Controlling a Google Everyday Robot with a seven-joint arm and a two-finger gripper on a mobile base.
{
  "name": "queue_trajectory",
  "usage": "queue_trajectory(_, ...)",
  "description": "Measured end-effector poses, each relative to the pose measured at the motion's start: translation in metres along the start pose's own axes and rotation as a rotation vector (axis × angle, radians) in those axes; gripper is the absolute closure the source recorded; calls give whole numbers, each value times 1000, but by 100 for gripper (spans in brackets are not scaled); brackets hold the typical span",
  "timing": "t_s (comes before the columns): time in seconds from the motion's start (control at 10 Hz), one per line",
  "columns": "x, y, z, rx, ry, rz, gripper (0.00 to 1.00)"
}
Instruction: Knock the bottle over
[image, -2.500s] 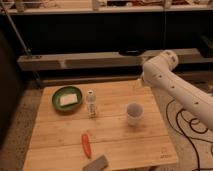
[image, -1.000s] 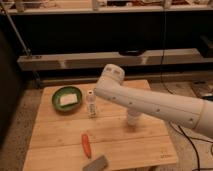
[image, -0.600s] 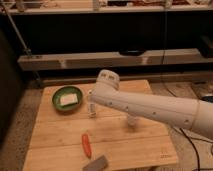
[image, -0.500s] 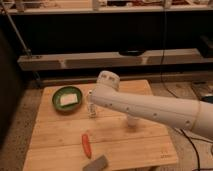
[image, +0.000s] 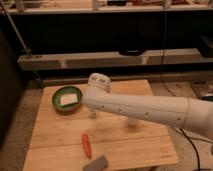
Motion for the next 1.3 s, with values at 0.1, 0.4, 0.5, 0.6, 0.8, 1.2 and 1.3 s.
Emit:
queue_trajectory(0.1,0,-1,-1,7,2,0,21)
queue_trajectory(0.4,9,-24,-4,28,7,-13,22)
queue_trajectory(0.5,8,-25,-4,31,6,-9,25)
queue_trajectory(0.6,10,-25,-5,27,10,-6,35)
queue_trajectory(0.8,13,-2,-17,14,37,49,57)
queue_trajectory(1.2,41,54,-59,-22,88,123,95)
queue_trajectory(1.3,48,60,-64,-12,120,130,100)
